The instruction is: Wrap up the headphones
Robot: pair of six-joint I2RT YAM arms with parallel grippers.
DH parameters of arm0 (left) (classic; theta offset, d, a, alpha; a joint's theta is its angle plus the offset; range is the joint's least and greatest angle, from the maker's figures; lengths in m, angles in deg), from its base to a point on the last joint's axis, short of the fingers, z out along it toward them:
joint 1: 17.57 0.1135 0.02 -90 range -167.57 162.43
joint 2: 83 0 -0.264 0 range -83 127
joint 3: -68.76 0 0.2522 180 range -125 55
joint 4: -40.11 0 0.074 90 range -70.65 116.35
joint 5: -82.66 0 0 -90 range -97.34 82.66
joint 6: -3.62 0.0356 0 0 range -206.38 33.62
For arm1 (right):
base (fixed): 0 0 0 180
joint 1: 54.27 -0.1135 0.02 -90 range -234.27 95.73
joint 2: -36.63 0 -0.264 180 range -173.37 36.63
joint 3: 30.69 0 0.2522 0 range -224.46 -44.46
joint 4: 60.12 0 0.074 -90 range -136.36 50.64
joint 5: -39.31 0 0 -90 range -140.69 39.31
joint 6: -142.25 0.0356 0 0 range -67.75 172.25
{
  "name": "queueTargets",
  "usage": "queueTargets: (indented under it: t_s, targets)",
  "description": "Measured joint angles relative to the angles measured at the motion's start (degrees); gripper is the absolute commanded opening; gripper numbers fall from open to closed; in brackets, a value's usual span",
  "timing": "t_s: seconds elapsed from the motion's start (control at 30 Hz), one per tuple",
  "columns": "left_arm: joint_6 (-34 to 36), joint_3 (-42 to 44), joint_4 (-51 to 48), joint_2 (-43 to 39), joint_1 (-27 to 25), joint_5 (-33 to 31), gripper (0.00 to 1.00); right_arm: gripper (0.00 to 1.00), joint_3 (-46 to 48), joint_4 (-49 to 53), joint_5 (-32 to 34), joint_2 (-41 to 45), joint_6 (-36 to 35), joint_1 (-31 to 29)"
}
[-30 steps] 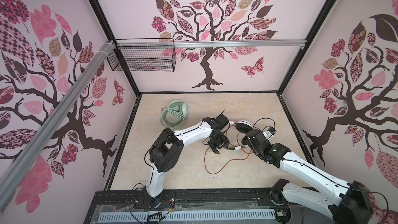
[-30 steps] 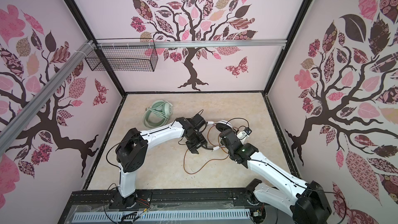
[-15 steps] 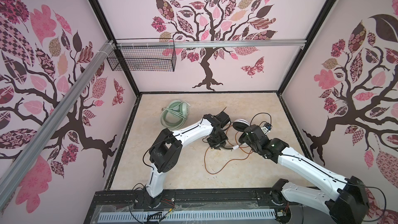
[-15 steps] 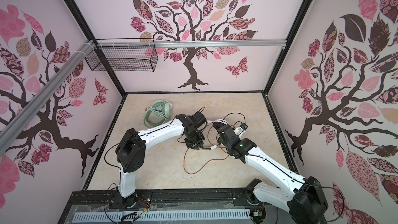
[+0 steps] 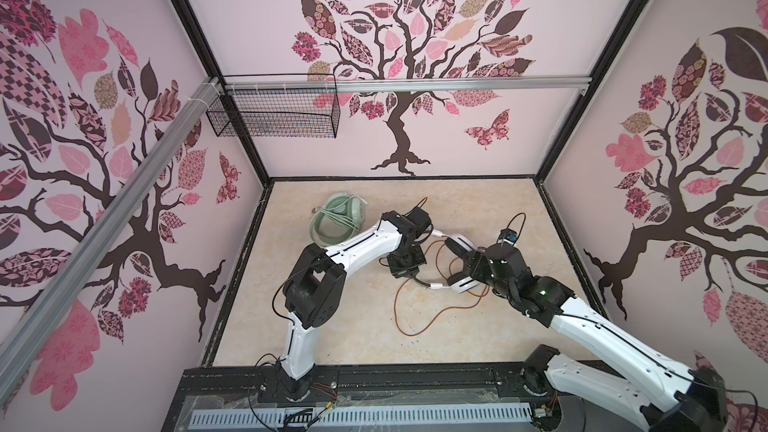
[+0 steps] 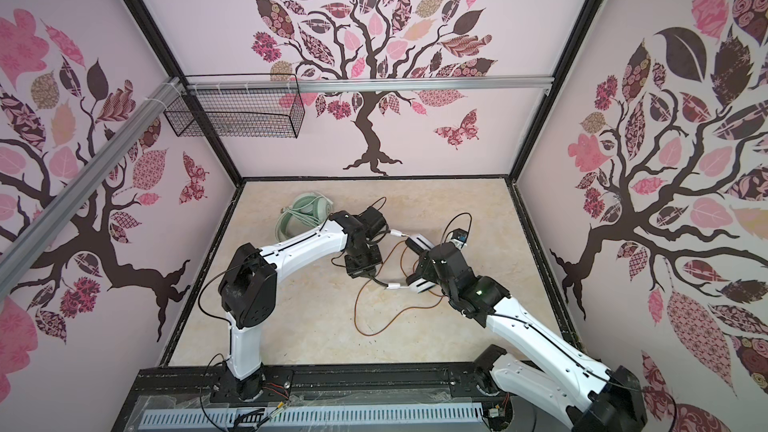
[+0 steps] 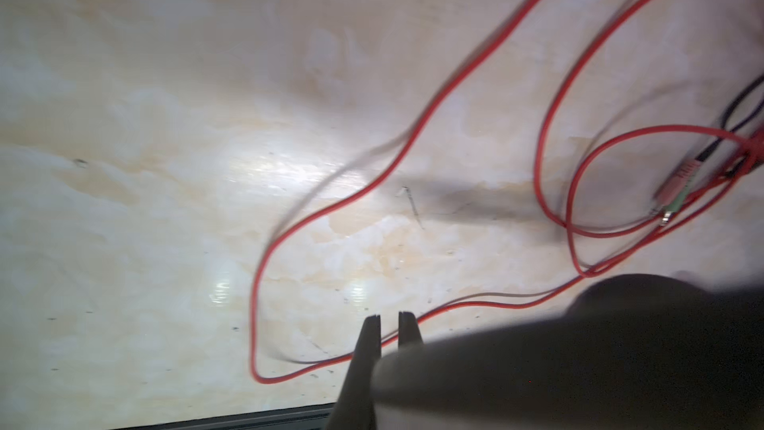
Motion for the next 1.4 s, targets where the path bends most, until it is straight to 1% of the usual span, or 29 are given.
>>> queueTargets:
  t_s: [0.1,0.17,0.3,0.4,0.5,0.57,0.7,0.83,1.0,1.03,1.07,1.13,1.17,1.2,1.23,1.27,1.33,1.37,1.4]
  targets:
    - [5.9,3.61,-2.86,-2.4,1.07,-2.93,0.0,0.81,-0.83,-0.26,-5.97,3.76,-8.02,0.0]
    - [9.05,6.32,-3.5,-4.7,1.03,-5.22,0.0,0.8,-2.25,0.46,-10.19,3.93,-12.24,0.0]
    - [14.64,12.04,-3.78,-9.64,0.92,-7.15,0.0,0.79,-5.51,1.81,-19.19,-0.46,-19.82,0.0]
    - [17.31,15.28,-3.65,-11.72,0.79,-6.82,0.0,0.82,-5.25,2.86,-23.98,-4.72,-23.3,-0.02]
    - [18.69,17.03,-3.04,-11.91,0.68,-6.32,0.0,0.85,-4.63,3.74,-26.71,-7.58,-25.44,-0.7]
    - [19.26,17.62,-2.62,-11.91,0.68,-6.21,0.0,0.87,-4.72,3.8,-26.93,-9.22,-26.36,-2.05]
    - [20.06,17.66,-2.12,-11.93,0.68,-5.79,0.0,0.88,-5.09,3.72,-25.94,-14.03,-27.41,-7.5]
    - [20.11,17.66,-1.6,-11.93,0.68,-5.44,0.0,0.88,-5.16,3.69,-23.34,-18.62,-27.45,-10.01]
    - [20.17,17.77,-1.18,-11.96,0.68,-5.2,0.0,0.83,-6.6,3.85,-18.05,-23.04,-27.06,-12.04]
    - [20.24,17.92,-0.96,-12.02,0.68,-5.11,0.0,0.8,-7.1,3.87,-17.07,-23.58,-26.91,-12.31]
    - [20.24,18.08,-0.81,-12.13,0.68,-5.07,0.0,0.75,-7.67,3.85,-15.96,-24.13,-26.77,-12.46]
    - [20.24,18.4,-0.74,-12.48,0.74,-5.09,0.0,0.59,-8.72,4.11,-13.94,-25.07,-26.16,-12.74]
    - [20.24,18.51,-0.81,-12.7,0.81,-5.11,0.0,0.49,-9.14,4.26,-13.07,-25.46,-26.21,-12.76]
    - [20.26,18.67,-0.74,-12.96,0.87,-5.16,0.06,0.4,-9.35,4.48,-12.22,-25.75,-25.94,-12.72]
    - [20.26,18.8,-0.83,-13.18,0.92,-5.25,0.17,0.35,-9.49,4.76,-11.15,-25.9,-25.27,-12.68]
    - [20.5,19.23,-0.9,-13.6,1.03,-5.29,0.29,0.31,-9.51,5.16,-9.88,-25.92,-25.2,-12.48]
    - [21.31,19.91,-0.02,-14.53,1.05,-4.55,0.57,0.29,-9.42,5.97,-9.33,-25.94,-25.0,-12.39]
    - [21.75,20.15,0.74,-15.28,0.94,-3.98,0.68,0.28,-9.42,5.86,-8.94,-25.92,-24.9,-12.52]
    - [22.05,20.26,1.4,-16.02,0.83,-3.45,0.77,0.27,-9.42,5.68,-8.85,-25.86,-24.83,-12.7]
